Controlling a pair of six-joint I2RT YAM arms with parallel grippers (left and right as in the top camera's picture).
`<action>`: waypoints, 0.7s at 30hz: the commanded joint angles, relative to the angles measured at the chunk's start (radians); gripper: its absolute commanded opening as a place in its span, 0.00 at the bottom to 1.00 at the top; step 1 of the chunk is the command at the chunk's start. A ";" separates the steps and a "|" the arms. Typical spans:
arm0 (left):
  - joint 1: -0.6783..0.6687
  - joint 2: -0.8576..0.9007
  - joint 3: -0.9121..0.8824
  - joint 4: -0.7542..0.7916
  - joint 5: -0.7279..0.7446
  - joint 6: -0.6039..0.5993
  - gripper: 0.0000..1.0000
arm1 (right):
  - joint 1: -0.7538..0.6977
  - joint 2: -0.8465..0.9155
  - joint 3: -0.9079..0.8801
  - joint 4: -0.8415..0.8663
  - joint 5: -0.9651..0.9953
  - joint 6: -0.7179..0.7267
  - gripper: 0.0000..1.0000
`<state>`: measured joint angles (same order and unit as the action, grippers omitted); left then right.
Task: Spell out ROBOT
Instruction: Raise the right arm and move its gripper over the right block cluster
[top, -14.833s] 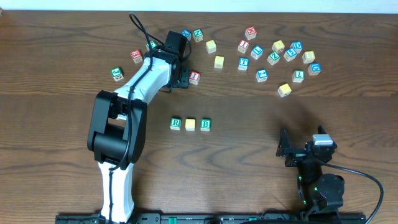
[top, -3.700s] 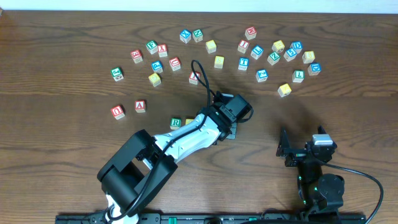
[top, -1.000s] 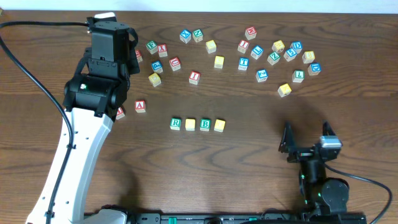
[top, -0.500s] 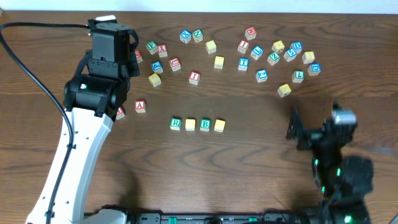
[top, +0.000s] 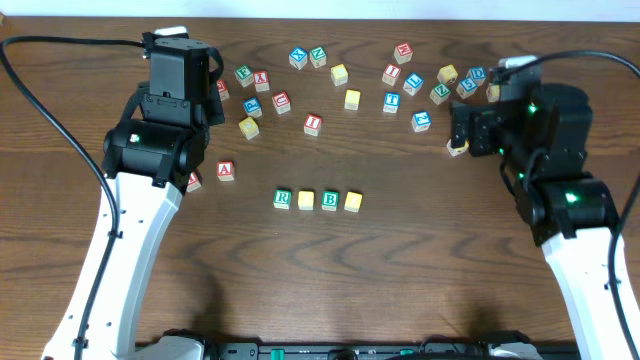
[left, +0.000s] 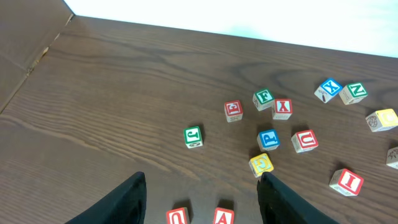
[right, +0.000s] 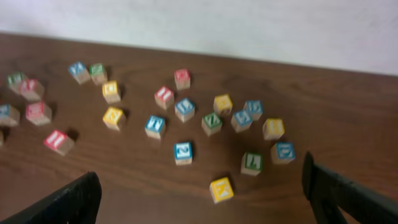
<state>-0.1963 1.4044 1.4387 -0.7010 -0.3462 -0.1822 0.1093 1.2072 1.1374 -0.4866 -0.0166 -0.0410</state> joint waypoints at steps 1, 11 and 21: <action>0.006 0.008 0.016 -0.001 -0.010 0.002 0.56 | 0.006 0.022 0.021 -0.019 -0.024 -0.020 0.99; 0.006 0.034 0.016 -0.002 -0.010 0.002 0.57 | -0.007 0.024 0.021 -0.027 -0.019 0.066 0.99; 0.006 0.046 0.016 0.006 -0.010 0.002 0.69 | -0.017 0.024 0.021 -0.064 0.013 0.093 0.99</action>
<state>-0.1963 1.4441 1.4387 -0.6983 -0.3454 -0.1829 0.0990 1.2366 1.1381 -0.5438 -0.0277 0.0151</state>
